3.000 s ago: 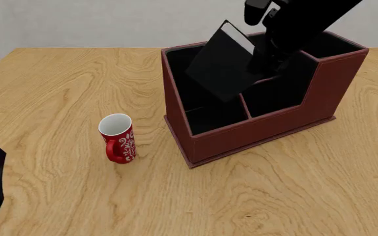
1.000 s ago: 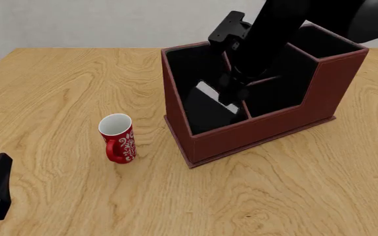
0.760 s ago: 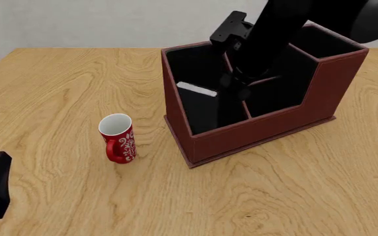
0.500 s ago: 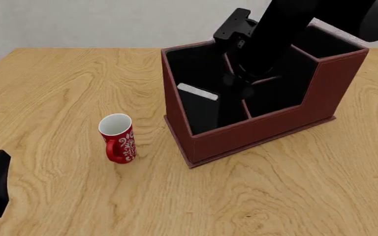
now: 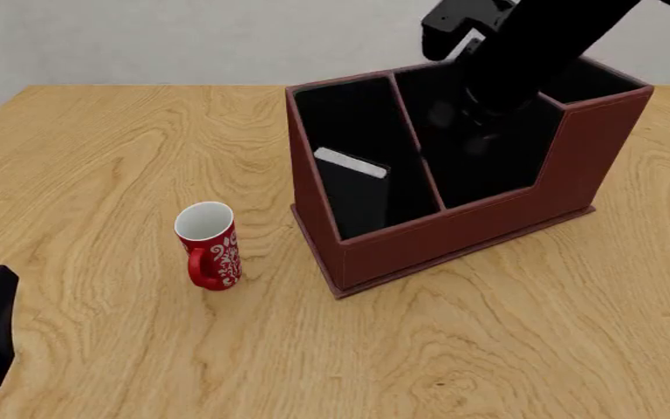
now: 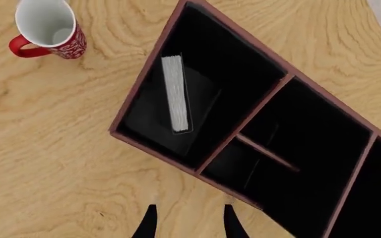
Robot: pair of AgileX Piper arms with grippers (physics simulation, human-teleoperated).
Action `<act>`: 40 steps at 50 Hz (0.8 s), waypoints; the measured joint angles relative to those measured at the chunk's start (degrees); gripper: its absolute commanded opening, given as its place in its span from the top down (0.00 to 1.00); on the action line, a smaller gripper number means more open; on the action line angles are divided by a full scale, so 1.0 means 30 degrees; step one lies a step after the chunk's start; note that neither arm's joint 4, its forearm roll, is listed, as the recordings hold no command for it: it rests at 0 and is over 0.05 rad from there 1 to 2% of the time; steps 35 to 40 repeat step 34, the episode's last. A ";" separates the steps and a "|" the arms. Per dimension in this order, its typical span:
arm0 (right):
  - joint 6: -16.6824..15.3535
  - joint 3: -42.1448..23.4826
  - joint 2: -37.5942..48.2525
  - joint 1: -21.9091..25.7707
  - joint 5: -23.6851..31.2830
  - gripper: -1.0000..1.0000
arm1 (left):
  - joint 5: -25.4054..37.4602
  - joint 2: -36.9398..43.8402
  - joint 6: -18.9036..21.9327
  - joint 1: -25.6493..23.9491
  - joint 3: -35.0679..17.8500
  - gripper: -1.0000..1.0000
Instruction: Pick up the book and place it in the left compartment of the caddy.
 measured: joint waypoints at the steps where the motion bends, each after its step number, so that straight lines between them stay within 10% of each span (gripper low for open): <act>1: 0.0056 0.0084 -0.0137 -0.0008 0.0000 0.00 | 0.0011 -0.0010 0.0011 -0.0026 -0.0008 0.00; 40: 0.2649 0.2042 -0.5458 -0.0727 -0.0155 0.00 | 0.0526 -0.0112 0.0513 -0.0850 -0.0548 0.00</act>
